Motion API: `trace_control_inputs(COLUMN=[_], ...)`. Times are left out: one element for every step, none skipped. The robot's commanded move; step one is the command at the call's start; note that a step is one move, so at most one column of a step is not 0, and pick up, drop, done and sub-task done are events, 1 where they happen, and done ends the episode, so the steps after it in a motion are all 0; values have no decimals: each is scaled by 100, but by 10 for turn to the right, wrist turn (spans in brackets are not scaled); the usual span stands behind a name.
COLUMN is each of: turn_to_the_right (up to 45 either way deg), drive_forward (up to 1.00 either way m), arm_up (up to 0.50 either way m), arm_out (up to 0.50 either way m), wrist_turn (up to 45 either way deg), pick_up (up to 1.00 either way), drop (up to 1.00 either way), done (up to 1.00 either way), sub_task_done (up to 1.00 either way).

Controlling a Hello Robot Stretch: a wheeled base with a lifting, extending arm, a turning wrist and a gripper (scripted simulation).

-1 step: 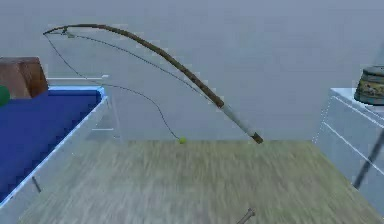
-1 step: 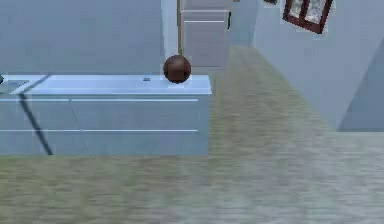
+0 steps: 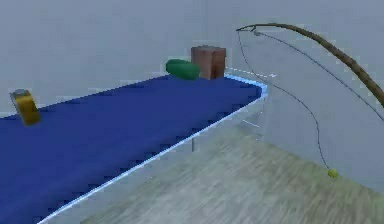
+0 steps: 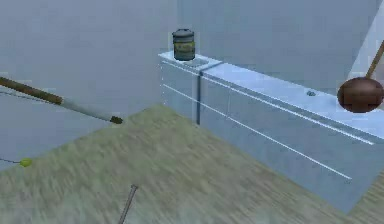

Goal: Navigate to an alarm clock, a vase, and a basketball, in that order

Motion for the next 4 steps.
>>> trace_control_inputs(turn_to_the_right=[-450, -420, 0, 30], drive_forward=[0, 0, 40, 0], arm_up=[0, 0, 0, 0], arm_out=[0, 0, 0, 0], wrist_turn=[0, 0, 0, 0], pick_up=[0, 0, 0, 0], drop=[0, 0, 0, 0], done=[0, 0, 0, 0], sub_task_done=[0, 0, 0, 0])
